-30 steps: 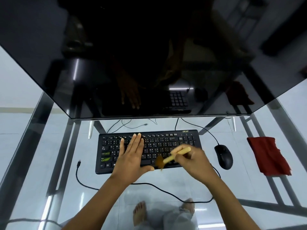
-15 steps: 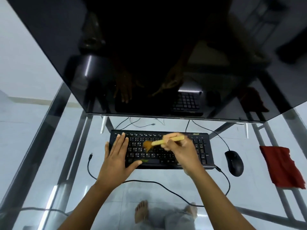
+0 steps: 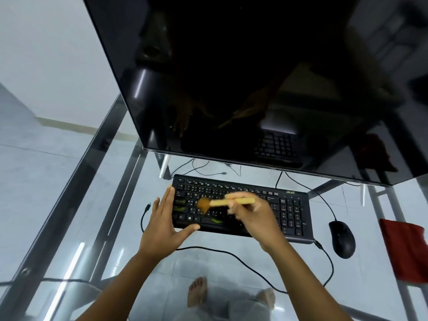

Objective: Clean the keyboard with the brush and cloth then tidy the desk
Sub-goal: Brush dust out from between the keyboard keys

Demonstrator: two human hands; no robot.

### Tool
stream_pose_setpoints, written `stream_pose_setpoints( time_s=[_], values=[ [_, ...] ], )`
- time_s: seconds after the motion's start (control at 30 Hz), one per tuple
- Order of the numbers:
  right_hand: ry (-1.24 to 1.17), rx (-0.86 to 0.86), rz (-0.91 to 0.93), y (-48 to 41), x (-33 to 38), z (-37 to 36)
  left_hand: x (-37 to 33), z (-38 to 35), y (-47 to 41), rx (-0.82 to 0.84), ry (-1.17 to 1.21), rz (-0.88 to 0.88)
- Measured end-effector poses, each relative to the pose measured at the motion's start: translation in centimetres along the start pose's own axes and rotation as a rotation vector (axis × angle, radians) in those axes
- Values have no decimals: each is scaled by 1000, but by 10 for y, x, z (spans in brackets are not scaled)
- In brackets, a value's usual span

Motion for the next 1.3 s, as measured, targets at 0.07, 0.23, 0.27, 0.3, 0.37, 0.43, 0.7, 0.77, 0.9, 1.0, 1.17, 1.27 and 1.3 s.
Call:
stream_pose_setpoints(
  time_s=[0.07, 0.23, 0.27, 0.3, 0.37, 0.43, 0.7, 0.77, 0.9, 1.0, 1.17, 1.27, 1.3],
  values=[
    [70, -10, -4, -1, 0, -4, 2, -1, 0, 8, -18, 4],
    [-165, -35, -116, -4, 2, -1, -2, 1, -1, -5, 3, 1],
    [-93, 33, -136, -4, 0, -4, -2, 1, 0, -10, -6, -4],
    [-26, 25, -125, -5, -2, -5, -2, 1, 1, -14, -8, 0],
    [64, -189, -3, -5, -1, -1, -5, 1, 2, -17, -6, 20],
    [30, -264, 82, -6, 0, 2, -8, 1, 1, -26, -11, 9],
    [-1, -224, 122, -8, 5, -8, -11, 4, 0, -22, -1, 35],
    [35, -25, 14, -11, 3, -14, -10, 5, 1, -25, -5, 33],
    [122, -280, 165, -20, 11, -7, -12, 5, 1, -34, -9, 28],
    [140, -53, 69, -26, 20, -21, -8, 4, 1, -27, -17, 42],
    [280, -193, 264, -32, 41, -39, -10, 4, 0, -34, -26, 27],
    [339, 11, 212, -37, 51, -55, -7, 4, 0, -37, -39, 25],
    [413, -2, 228, -38, 52, -58, -6, 4, 0, -37, -38, 34]
  ],
)
Point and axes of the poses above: each hand's wrist, its own y-axis away from the middle knuckle, its own z-axis out of the back of the hand, x = y × z, the point moved 2 cm from there along -y, towards the middle knuckle, and after that the axes turned 8 degrees about -z, right-handed, at the moved point
